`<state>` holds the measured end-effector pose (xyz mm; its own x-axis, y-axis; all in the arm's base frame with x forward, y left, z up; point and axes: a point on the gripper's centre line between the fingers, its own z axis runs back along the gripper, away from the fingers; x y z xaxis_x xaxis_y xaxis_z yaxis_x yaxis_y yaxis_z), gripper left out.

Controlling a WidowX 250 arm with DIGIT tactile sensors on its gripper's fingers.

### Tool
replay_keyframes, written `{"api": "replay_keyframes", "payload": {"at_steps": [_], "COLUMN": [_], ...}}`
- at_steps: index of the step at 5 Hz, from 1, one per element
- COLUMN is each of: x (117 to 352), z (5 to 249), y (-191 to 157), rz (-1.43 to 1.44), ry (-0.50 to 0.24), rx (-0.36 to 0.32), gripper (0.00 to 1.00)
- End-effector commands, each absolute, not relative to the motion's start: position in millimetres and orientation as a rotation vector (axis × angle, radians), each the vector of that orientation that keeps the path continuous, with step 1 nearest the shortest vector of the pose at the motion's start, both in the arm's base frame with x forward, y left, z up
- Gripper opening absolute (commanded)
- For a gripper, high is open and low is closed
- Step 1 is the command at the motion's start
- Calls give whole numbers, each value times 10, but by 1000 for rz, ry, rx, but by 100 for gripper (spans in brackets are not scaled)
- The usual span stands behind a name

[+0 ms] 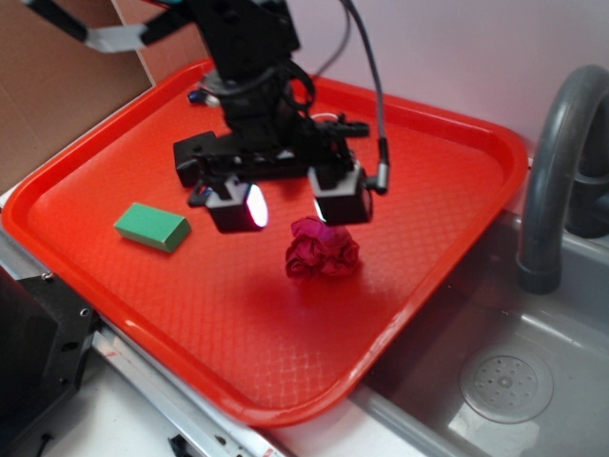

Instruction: Grab the red paper.

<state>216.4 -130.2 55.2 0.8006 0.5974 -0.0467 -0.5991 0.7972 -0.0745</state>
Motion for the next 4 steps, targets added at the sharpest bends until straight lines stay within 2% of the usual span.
{"api": "replay_keyframes", "payload": {"at_steps": [1, 2, 3, 4], "x": [2304, 2291, 2257, 2220], "z": [289, 191, 145, 197], "y": [-1414, -1419, -1420, -1427], "rz": [622, 621, 618, 613], "ry": [7, 39, 25, 6], "rx": [-49, -27, 6, 4], "gripper": [100, 100, 93, 0]}}
